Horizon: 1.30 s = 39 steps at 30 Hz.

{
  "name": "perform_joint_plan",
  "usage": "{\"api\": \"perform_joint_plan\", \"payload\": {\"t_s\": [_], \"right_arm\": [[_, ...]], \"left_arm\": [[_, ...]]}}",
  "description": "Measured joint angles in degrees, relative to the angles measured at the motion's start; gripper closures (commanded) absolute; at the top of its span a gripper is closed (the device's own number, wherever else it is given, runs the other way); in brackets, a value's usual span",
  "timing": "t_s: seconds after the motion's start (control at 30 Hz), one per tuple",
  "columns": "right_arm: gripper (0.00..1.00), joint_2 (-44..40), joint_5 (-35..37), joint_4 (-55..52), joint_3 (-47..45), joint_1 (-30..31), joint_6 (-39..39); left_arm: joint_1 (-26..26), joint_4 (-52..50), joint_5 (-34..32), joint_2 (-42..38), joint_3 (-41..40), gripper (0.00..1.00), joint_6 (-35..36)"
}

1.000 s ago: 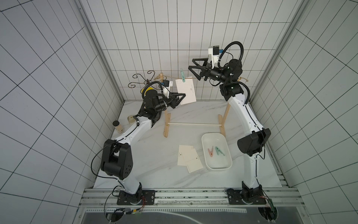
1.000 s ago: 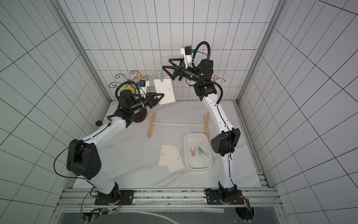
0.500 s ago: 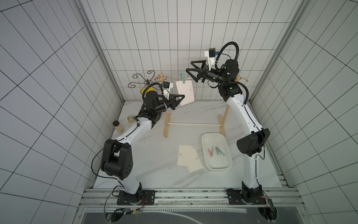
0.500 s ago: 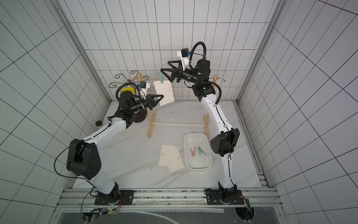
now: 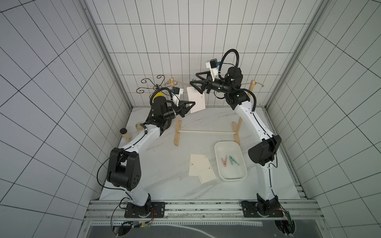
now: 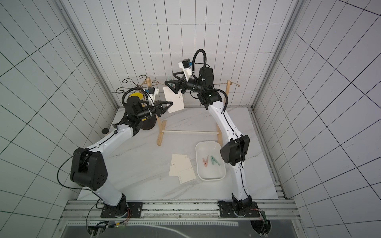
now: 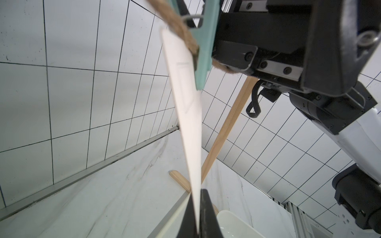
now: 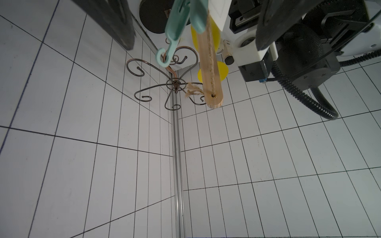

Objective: Remove the postcards from the strings
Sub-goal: Remove the clamp from the clothesline.

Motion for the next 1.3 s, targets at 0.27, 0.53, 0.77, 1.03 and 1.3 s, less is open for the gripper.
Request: {"api": "perform_joint_plan", "payload": {"t_s": [0.27,0.53,0.77,1.03,1.3], "right_arm": [[0.07,0.02,0.17,-2.12,0.00,0.35,-2.93],[0.08,0.02,-0.81,-4.07,0.00,0.85,-5.46],[0.14,0.02,-2.84,-4.83,0.00,0.85,-6.56],[0.24,0.02,-4.72,-5.35,0.00,0.83,-7.74],[0.30,0.02,-6.34,-5.38,0.00,0.83,-8.22]], "left_arm": [[0.50,-2.23,0.79,0.00,0.22,1.00,1.75],[1.07,-3.61,2.08,0.00,0.90,1.00,2.51],[1.64,-5.33,3.34,0.00,2.05,1.00,3.17],[2.23,-6.80,5.18,0.31,3.43,1.00,3.39],[2.60,-8.02,6.95,1.11,4.00,1.00,3.61]]}}
